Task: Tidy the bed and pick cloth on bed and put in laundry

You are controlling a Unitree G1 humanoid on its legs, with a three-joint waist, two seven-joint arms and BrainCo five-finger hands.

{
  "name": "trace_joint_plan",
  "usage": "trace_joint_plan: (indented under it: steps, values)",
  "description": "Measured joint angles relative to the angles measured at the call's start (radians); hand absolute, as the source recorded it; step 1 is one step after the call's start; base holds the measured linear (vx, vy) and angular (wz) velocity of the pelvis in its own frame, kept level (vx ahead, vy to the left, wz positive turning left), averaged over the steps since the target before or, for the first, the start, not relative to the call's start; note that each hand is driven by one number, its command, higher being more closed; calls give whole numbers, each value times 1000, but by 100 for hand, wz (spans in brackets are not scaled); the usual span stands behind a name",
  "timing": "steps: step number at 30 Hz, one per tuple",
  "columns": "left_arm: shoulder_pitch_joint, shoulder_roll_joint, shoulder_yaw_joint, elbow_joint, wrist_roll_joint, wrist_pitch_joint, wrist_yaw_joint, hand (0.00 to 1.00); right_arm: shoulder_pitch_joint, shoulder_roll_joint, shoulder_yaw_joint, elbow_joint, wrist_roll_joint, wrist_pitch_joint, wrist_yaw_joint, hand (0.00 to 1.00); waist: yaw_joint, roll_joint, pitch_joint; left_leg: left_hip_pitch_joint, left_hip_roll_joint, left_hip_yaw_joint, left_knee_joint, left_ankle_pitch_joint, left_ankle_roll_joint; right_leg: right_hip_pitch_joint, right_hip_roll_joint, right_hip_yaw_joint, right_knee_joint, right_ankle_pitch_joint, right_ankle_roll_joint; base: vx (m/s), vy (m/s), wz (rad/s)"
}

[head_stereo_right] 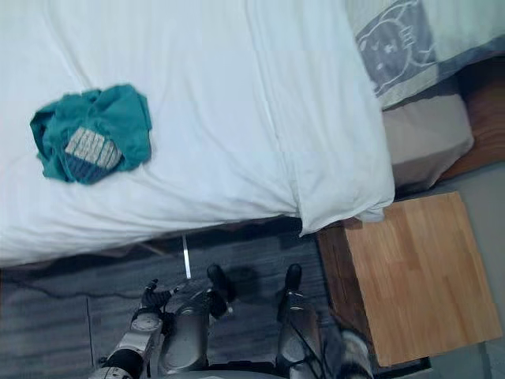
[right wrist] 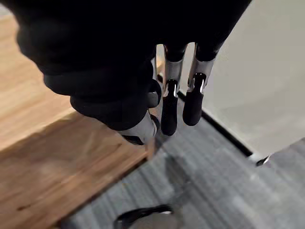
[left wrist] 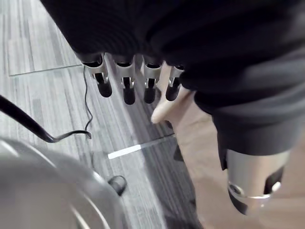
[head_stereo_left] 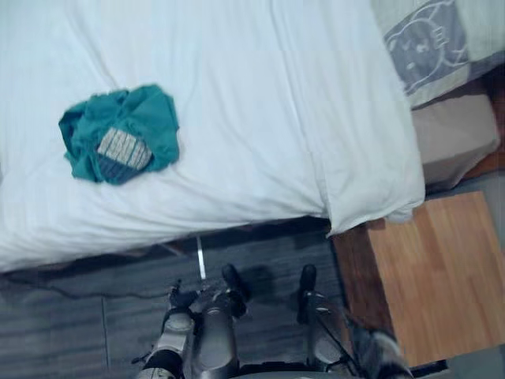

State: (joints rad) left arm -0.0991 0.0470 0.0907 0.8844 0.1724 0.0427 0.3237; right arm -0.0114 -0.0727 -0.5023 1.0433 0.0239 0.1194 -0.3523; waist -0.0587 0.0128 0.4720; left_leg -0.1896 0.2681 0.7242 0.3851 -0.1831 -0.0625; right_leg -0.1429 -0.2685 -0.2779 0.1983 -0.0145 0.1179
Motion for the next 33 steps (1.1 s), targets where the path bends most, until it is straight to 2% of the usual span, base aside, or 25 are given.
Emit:
trace_joint_plan:
  steps: [1,3,4,5,6,7,8,9,10,11,12,13,14,15,16,17,18,20,24,25,27,30,31,32,33]
  values:
    - [0,-6,2,0,21,-10,-17,0,1,-5,2,1,-19,0,23,0,-4,-11,-5,-48,61,-21,129,-14,21,-12,-42,-4,10,-2,-1,26,259,39]
    - [2,-6,22,2,41,-11,-24,0,-7,-6,11,-5,-30,-6,42,0,-4,-10,-25,-80,133,-87,166,-9,13,-19,-92,-9,11,12,23,24,288,40]
    - [16,-9,42,29,47,-10,-31,0,-10,-10,15,-7,-33,-15,59,0,2,22,-63,-69,187,-156,62,48,-33,-19,-112,-26,17,23,53,61,353,34]
    - [23,-10,41,32,48,-10,-34,0,-9,-12,19,-7,-33,-17,64,0,4,31,-76,-61,195,-173,22,74,-37,-18,-119,-30,20,22,67,138,491,41]
    - [47,-16,41,46,62,-9,-37,0,-5,-21,31,-7,-33,-31,73,0,4,47,-112,-16,179,-199,-94,222,-181,-1,-160,-40,36,22,125,164,484,72]
    - [35,0,35,55,65,-7,-41,0,-11,8,18,-3,-35,-30,79,0,13,-23,-120,-10,83,-203,-84,229,-177,18,-254,-60,33,66,87,165,469,75]
    - [41,7,38,48,65,-11,-40,0,-13,11,10,6,-34,-31,85,0,22,-32,-127,-12,70,-205,-68,208,-169,18,-271,-73,32,109,76,111,462,55]
    - [43,25,39,49,67,-9,-40,0,-15,21,10,8,-34,-37,83,0,33,-49,-138,3,52,-196,-45,182,-157,24,-305,-122,48,229,23,87,454,-7]
    - [57,41,38,59,71,-5,-40,0,-21,19,18,8,-34,-36,87,0,35,-48,-155,43,39,-164,-88,170,-135,13,-318,-212,64,300,-88,80,456,-24]
    - [68,49,38,59,76,-5,-40,0,-23,18,33,7,-34,-37,89,0,33,-45,-160,58,36,-152,-106,171,-128,-1,-319,-247,106,271,-100,137,400,-34]
    - [81,59,38,59,76,-4,-41,0,-22,34,51,0,-33,-45,93,0,22,-53,-166,86,37,-151,-138,181,-114,-24,-280,-298,245,124,-65,133,233,-12]
    - [84,59,30,61,76,-4,-46,0,-17,39,65,-2,-33,-47,103,0,18,-50,-167,114,35,-157,-178,190,-104,-28,-177,-306,324,-12,-45,137,173,1]
    - [83,58,25,62,76,-4,-52,0,-13,44,78,-6,-33,-48,105,0,17,-47,-168,123,33,-161,-197,193,-101,-32,-122,-300,339,-61,-45,96,69,30]
    - [75,53,17,68,76,-4,-70,0,3,55,93,-32,-33,-52,115,0,4,-42,-168,135,23,-182,-239,203,-87,-41,32,-236,313,-166,-45,73,40,62]
    - [74,47,2,73,77,-3,-85,0,25,64,125,-66,-33,-54,116,0,-17,-46,-170,139,-7,-209,-269,211,-78,-30,156,-122,219,-220,-72,50,21,76]
    - [71,48,-11,79,78,-3,-89,0,37,66,139,-86,-33,-54,116,0,-23,-54,-175,147,-31,-221,-284,217,-74,-9,191,-46,165,-237,-136,33,51,73]
    - [70,12,-33,99,91,3,-110,0,47,55,157,-104,-32,-57,119,0,-28,-15,-166,174,-59,-241,-312,234,-65,20,211,30,173,-218,-151,31,60,44]
    - [76,1,-67,91,117,2,-122,0,61,46,166,-131,-31,-62,119,0,-38,1,-174,157,-58,-241,-200,231,-65,21,187,90,232,-254,-150,58,-10,38]
    - [97,-47,-57,12,112,-9,-123,0,62,22,204,-165,-31,-72,121,0,-15,39,-162,17,115,-194,317,206,-47,113,175,91,220,-274,-150,-6,-28,-17]
    - [101,-49,-58,7,103,-11,-120,0,56,25,209,-165,-28,-74,118,0,-14,38,-163,16,140,-159,366,175,-1,123,156,100,208,-275,-145,-38,83,-47]
    - [99,-50,-57,9,101,-9,-115,0,45,24,207,-161,-15,-71,117,0,-20,41,-168,28,147,-136,288,150,38,116,135,121,190,-260,-117,13,146,-32]
    - [99,-55,-49,22,106,-8,-104,0,35,16,197,-154,-13,-63,115,0,-30,52,-185,74,153,-206,-45,153,34,79,104,142,191,-240,-67,140,531,-6]
    - [107,-72,-63,53,115,-10,-101,0,10,-5,208,-118,-65,-60,119,0,-12,85,-232,105,132,-519,-254,353,-34,49,23,179,166,-212,77,242,1376,12]
    - [106,-72,-90,79,115,-8,-101,0,10,-6,215,-112,-76,-59,123,0,-11,76,-250,115,109,-535,-257,252,-173,61,-7,193,140,-203,131,232,1446,21]
    - [109,-48,-102,80,117,-9,-101,0,10,22,239,-102,-78,-58,135,0,-7,40,-261,121,72,-530,-270,209,-163,76,-47,203,102,-193,149,72,560,32]
